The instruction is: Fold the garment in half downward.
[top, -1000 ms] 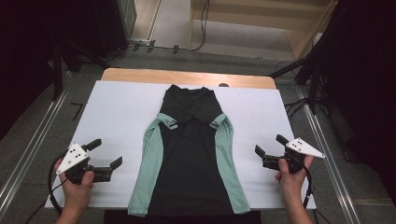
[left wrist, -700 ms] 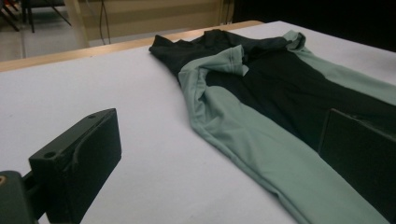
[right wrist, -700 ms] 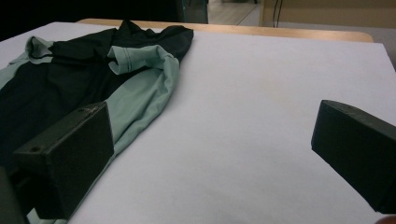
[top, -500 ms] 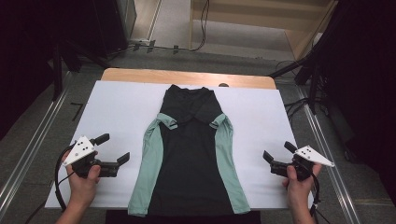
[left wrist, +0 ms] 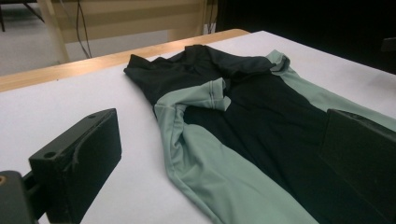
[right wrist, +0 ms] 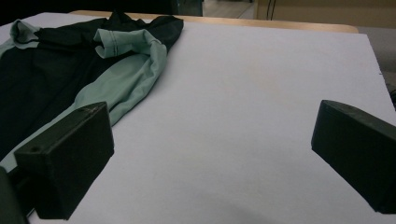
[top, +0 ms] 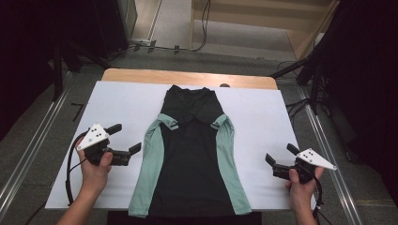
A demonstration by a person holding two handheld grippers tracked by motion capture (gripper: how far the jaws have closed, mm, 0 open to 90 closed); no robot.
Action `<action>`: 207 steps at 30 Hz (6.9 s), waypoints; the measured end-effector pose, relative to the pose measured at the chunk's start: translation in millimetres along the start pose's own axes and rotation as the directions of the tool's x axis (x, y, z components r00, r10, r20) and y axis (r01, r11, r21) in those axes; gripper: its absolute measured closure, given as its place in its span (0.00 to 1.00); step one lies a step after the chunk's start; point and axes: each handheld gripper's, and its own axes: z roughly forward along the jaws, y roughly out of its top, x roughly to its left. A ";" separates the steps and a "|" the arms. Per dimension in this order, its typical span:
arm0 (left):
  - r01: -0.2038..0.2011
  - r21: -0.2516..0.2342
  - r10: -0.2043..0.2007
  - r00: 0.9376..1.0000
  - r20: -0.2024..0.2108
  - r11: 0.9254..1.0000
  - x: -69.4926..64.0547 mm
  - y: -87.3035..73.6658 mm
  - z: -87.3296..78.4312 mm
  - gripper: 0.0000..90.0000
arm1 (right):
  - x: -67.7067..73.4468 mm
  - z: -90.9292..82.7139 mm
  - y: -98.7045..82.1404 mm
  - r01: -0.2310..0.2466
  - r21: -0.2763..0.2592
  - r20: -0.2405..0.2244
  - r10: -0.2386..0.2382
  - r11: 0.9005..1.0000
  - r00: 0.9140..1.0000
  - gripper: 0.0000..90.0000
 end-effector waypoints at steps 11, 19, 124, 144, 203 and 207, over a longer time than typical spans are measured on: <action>0.000 0.005 0.000 1.000 0.025 1.000 1.6 17.3 21.1 0.00 | 3.0 0.6 -2.4 0.012 0.005 -0.008 -0.012 1.000 1.000 0.00; 0.014 0.010 -0.014 0.999 0.040 1.000 6.6 26.2 36.1 0.00 | 6.5 -1.1 -3.5 0.035 0.016 -0.014 -0.035 0.999 0.999 0.00; 0.349 0.362 -0.334 0.936 -0.106 0.864 103.8 37.9 235.7 0.49 | 7.3 8.0 -6.4 0.042 0.029 -0.024 -0.041 0.999 0.999 0.00; 0.342 0.389 -0.345 0.936 -0.064 0.856 95.9 41.1 238.4 0.95 | 7.3 9.3 -6.4 0.044 0.035 -0.025 -0.043 0.998 0.999 0.00; 0.222 0.211 -0.249 0.962 0.112 0.952 54.4 71.7 202.1 0.96 | 45.3 99.6 93.2 -0.031 0.054 -0.125 0.037 0.998 0.991 0.15; 0.218 0.210 -0.246 0.962 0.115 0.953 52.6 71.9 202.4 0.96 | 46.5 114.1 103.1 -0.034 0.071 -0.136 0.043 0.997 0.990 0.10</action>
